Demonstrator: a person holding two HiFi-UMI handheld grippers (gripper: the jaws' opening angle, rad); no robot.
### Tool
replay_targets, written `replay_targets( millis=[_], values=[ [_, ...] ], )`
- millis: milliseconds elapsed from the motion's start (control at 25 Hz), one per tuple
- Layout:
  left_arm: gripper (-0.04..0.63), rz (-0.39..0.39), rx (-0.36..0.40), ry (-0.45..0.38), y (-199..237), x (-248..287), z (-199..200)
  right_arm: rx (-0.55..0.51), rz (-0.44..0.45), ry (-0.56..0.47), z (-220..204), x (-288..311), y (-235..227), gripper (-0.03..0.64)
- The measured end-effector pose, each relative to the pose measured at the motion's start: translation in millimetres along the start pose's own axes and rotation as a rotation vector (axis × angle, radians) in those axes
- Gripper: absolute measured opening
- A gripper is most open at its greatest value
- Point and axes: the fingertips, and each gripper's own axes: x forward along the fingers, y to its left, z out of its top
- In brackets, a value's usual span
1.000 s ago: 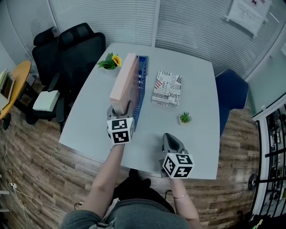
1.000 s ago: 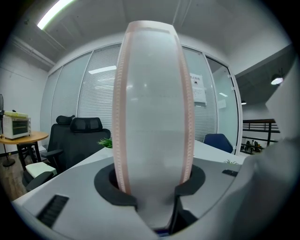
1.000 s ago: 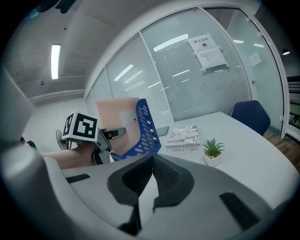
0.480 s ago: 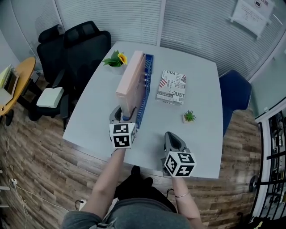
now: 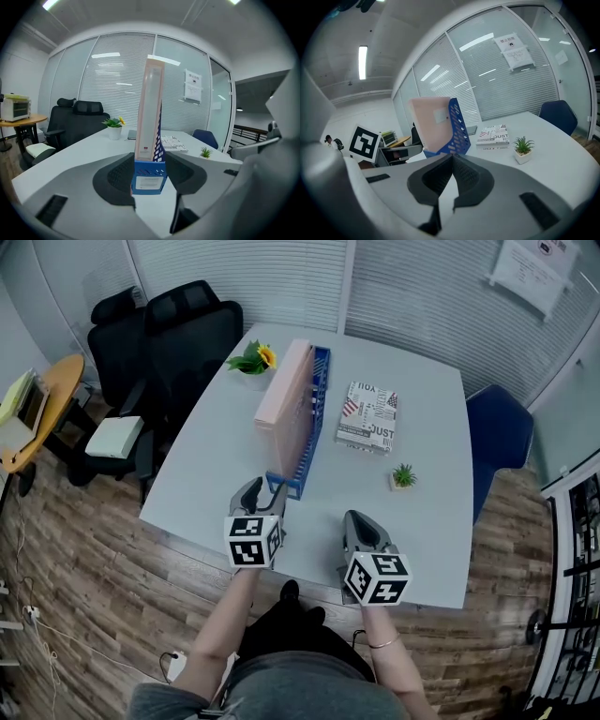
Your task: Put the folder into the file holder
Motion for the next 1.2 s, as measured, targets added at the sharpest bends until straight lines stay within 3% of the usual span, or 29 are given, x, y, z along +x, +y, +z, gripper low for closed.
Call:
replay_targets(
  millis=[520,880,1200],
  values=[
    [0.061,-0.046,-0.032,-0.029,-13.2,-48.9,-11.0,-0.034,0.015,-0.022,-1.8,-21.4,14.1,0.0],
    [0.038,-0.068,0.003,-0.058,-21.1,-78.9,-11.9,-0.068,0.013,-0.027,-6.9,-35.7,21.4,0.003],
    [0.038,-0.078,-0.016,-0.083,-19.3,-93.9,-11.3,-0.106,0.015,-0.031,-6.0,-42.2,27.2,0.002]
  ],
)
